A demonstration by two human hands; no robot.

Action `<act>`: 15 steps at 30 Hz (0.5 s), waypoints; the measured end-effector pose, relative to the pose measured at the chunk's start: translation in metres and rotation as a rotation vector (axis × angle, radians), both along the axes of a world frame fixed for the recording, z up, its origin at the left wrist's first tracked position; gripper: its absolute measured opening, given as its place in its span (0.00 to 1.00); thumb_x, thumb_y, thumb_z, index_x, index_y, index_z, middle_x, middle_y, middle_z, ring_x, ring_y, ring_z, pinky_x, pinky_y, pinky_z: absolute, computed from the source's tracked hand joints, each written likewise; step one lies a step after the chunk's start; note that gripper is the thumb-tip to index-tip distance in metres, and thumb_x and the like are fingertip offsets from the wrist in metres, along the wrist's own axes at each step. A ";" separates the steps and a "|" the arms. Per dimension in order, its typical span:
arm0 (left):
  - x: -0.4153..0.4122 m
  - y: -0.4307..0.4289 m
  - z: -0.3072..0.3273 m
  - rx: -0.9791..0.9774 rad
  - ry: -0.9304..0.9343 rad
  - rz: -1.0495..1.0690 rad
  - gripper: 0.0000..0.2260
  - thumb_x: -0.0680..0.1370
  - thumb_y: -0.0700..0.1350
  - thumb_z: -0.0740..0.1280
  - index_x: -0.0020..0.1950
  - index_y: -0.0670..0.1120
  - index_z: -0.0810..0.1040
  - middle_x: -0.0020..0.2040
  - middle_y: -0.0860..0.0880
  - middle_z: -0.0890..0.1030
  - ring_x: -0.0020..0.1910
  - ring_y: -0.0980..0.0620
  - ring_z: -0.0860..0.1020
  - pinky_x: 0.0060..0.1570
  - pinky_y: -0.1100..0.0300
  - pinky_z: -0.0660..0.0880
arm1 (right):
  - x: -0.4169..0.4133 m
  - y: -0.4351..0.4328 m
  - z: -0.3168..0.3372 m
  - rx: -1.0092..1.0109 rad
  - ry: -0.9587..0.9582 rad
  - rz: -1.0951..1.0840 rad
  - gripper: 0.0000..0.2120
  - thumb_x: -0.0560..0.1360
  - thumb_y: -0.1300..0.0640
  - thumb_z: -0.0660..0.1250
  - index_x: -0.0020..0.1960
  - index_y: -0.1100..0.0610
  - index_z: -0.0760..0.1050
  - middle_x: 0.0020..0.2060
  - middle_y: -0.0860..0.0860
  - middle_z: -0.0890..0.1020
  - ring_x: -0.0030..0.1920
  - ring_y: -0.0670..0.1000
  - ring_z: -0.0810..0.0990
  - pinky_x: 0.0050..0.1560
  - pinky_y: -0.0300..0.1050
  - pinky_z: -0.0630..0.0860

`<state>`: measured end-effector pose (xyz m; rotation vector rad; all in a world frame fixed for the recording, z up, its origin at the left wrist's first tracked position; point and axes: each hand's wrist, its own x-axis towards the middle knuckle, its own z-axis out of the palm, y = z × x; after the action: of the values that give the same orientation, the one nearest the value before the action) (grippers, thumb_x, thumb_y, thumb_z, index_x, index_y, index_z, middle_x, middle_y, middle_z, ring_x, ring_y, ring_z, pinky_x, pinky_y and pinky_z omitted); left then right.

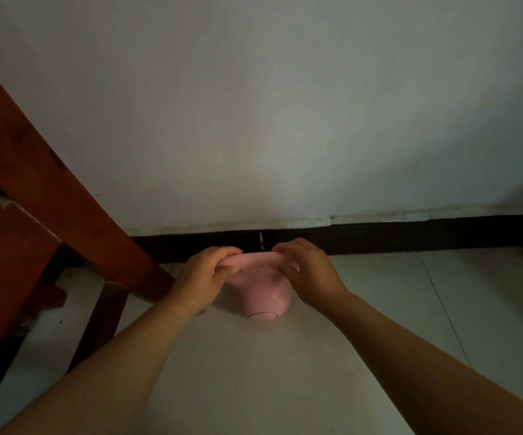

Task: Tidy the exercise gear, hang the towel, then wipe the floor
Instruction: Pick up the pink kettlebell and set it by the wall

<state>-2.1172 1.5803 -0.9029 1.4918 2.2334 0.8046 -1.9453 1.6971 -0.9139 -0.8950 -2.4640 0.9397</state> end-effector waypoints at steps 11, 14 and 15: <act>0.024 -0.007 0.002 0.027 0.091 0.071 0.17 0.76 0.49 0.65 0.63 0.43 0.76 0.61 0.44 0.75 0.59 0.46 0.75 0.56 0.57 0.70 | 0.025 -0.001 0.010 -0.024 0.019 -0.069 0.16 0.76 0.51 0.66 0.63 0.52 0.74 0.59 0.49 0.78 0.57 0.46 0.75 0.54 0.34 0.67; 0.031 -0.008 0.011 0.066 0.101 0.066 0.20 0.74 0.53 0.62 0.60 0.44 0.78 0.59 0.45 0.76 0.58 0.47 0.75 0.56 0.60 0.69 | 0.041 0.001 0.018 -0.028 -0.010 -0.100 0.19 0.75 0.49 0.67 0.64 0.52 0.74 0.60 0.48 0.77 0.59 0.46 0.74 0.55 0.34 0.66; 0.032 -0.007 0.013 0.076 0.105 0.062 0.20 0.74 0.54 0.61 0.59 0.44 0.78 0.59 0.46 0.77 0.58 0.48 0.75 0.55 0.60 0.68 | 0.046 0.002 0.021 -0.037 -0.019 -0.110 0.19 0.74 0.48 0.67 0.64 0.52 0.74 0.60 0.48 0.77 0.59 0.46 0.74 0.55 0.34 0.66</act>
<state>-2.0849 1.5736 -0.8898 1.5401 2.3602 0.8576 -1.8992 1.6987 -0.8926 -1.0443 -2.3929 0.9462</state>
